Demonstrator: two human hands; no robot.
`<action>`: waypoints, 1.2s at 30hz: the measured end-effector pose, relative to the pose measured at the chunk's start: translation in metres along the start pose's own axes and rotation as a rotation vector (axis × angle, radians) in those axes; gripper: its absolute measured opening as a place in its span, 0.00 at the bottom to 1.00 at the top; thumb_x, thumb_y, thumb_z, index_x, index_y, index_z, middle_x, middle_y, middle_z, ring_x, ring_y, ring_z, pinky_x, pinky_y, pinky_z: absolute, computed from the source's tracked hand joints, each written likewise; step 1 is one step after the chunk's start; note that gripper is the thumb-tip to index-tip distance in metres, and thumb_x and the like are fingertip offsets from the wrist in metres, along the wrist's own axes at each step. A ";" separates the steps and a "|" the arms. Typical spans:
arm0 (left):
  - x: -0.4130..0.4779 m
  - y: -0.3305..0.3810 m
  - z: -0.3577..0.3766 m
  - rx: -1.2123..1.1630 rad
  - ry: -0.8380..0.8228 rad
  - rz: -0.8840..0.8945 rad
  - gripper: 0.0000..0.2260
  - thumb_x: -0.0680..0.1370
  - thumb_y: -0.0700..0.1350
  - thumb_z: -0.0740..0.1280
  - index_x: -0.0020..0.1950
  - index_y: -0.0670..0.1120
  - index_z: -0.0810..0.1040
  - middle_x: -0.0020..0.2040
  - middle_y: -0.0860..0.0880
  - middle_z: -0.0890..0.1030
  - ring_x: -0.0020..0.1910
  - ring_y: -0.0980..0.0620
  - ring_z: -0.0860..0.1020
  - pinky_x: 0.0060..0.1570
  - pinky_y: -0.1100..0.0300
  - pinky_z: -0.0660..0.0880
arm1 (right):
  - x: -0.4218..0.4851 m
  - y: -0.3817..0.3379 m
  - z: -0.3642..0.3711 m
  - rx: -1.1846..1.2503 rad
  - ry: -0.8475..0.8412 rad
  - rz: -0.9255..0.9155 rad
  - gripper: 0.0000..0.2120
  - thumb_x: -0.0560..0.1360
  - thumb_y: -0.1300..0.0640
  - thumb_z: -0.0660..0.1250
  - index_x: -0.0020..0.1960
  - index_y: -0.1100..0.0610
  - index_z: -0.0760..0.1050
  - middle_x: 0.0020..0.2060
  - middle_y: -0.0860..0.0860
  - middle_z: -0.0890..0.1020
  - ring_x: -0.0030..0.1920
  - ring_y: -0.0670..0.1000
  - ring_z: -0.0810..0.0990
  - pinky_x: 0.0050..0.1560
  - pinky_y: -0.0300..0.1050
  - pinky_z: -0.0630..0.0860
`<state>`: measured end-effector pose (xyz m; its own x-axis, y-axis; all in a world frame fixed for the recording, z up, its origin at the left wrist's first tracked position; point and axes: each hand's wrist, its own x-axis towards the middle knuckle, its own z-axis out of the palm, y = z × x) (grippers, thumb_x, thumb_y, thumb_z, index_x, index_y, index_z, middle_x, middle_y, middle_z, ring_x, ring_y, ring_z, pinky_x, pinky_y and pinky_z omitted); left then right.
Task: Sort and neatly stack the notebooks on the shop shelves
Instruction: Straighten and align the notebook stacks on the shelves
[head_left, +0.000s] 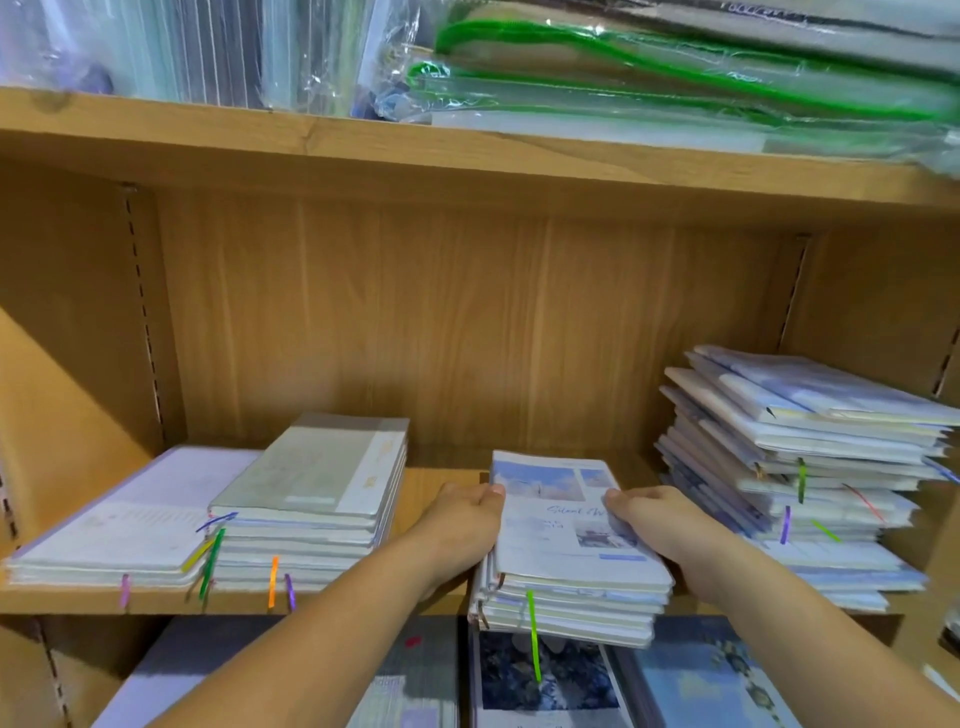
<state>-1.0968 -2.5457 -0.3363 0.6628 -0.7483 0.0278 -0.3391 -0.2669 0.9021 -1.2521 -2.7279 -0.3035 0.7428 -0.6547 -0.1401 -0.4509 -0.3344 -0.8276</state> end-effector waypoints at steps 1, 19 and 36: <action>0.001 0.000 0.000 0.011 0.000 -0.010 0.22 0.86 0.59 0.52 0.70 0.53 0.78 0.75 0.48 0.71 0.72 0.47 0.72 0.75 0.49 0.65 | -0.002 -0.001 0.000 -0.006 -0.006 -0.002 0.25 0.85 0.48 0.59 0.30 0.54 0.65 0.24 0.48 0.73 0.35 0.52 0.77 0.44 0.41 0.71; -0.017 0.006 -0.012 -0.108 -0.087 -0.057 0.19 0.86 0.58 0.55 0.66 0.53 0.81 0.59 0.61 0.84 0.58 0.63 0.77 0.61 0.62 0.68 | -0.032 0.003 -0.001 -0.201 0.079 -0.122 0.23 0.84 0.45 0.58 0.32 0.52 0.69 0.26 0.46 0.74 0.33 0.50 0.72 0.37 0.47 0.65; -0.040 0.007 -0.007 -0.049 -0.015 0.057 0.22 0.86 0.59 0.50 0.54 0.56 0.84 0.52 0.59 0.85 0.55 0.57 0.80 0.54 0.64 0.72 | -0.047 0.012 0.000 -0.024 -0.006 -0.149 0.31 0.83 0.37 0.58 0.26 0.53 0.71 0.32 0.52 0.80 0.39 0.49 0.79 0.44 0.44 0.70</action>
<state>-1.1216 -2.5133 -0.3284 0.6327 -0.7709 0.0735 -0.3428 -0.1937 0.9192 -1.2923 -2.7016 -0.3068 0.8051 -0.5928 -0.0197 -0.3471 -0.4439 -0.8261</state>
